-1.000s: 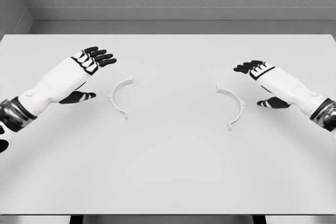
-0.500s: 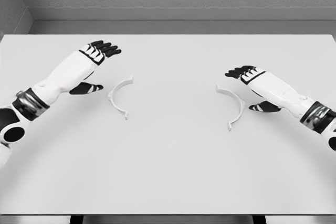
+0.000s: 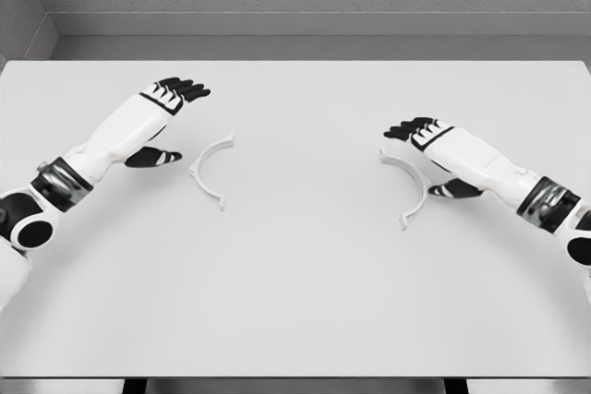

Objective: Assemble PVC drainage pipe clamps

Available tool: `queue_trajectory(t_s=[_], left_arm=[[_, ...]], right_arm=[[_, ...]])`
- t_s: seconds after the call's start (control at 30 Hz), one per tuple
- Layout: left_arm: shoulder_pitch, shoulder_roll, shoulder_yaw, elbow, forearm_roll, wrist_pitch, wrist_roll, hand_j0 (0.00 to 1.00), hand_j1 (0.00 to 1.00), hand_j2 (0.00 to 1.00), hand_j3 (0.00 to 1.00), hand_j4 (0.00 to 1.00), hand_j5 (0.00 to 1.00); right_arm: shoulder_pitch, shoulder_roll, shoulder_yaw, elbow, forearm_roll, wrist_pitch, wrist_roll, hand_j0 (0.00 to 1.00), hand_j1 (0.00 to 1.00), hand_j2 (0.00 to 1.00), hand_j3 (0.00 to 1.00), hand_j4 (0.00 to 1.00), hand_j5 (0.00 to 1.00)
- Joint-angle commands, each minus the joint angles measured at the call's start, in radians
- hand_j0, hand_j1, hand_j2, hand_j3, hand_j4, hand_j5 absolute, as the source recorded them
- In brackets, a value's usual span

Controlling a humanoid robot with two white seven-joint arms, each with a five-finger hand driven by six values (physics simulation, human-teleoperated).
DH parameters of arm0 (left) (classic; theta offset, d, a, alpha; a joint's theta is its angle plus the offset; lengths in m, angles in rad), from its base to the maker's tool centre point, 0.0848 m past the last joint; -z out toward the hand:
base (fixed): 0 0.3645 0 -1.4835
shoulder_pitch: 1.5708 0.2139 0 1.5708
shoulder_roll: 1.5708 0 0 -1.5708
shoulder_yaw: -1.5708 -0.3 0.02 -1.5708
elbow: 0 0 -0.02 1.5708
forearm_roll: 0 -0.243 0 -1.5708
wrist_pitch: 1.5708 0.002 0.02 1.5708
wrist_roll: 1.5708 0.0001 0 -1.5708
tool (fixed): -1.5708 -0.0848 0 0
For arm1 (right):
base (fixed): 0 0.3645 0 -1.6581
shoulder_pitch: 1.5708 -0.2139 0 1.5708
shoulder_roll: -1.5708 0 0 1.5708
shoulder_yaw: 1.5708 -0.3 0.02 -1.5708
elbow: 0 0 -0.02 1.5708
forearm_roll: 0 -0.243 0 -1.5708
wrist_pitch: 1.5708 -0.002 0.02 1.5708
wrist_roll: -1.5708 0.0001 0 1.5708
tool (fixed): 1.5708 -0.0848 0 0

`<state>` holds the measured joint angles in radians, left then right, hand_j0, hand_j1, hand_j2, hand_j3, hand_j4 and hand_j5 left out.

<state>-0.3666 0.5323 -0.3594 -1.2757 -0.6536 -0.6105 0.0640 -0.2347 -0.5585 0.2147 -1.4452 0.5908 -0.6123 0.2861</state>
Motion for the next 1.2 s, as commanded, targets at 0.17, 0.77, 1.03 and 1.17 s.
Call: queue_trajectory(t_s=[0.17,0.77,1.03,1.17], left_arm=[[-0.02,-0.017,-0.035,0.045,0.006,0.0,0.0,1.0,1.0,1.0,1.0,1.0,1.0],[-0.046,-0.023,-0.052,0.118,0.008,0.0,0.0,1.0,1.0,1.0,1.0,1.0,1.0],[-0.049,-0.034,-0.056,0.144,0.006,0.0,0.0,1.0,1.0,1.0,1.0,1.0,1.0],[-0.049,-0.035,-0.061,0.144,0.008,0.0,0.0,1.0,1.0,1.0,1.0,1.0,1.0]], right_arm=[[-0.011,0.016,0.017,0.003,0.003,0.001,-0.001,1.0,1.0,1.0,1.0,1.0,1.0],[-0.064,0.014,0.011,0.095,0.004,0.001,-0.002,1.0,1.0,1.0,1.0,1.0,1.0],[-0.083,0.051,0.014,0.124,0.017,0.001,-0.001,1.0,1.0,1.0,1.0,1.0,1.0],[-0.087,0.066,0.015,0.124,0.033,0.001,-0.001,1.0,1.0,1.0,1.0,1.0,1.0]])
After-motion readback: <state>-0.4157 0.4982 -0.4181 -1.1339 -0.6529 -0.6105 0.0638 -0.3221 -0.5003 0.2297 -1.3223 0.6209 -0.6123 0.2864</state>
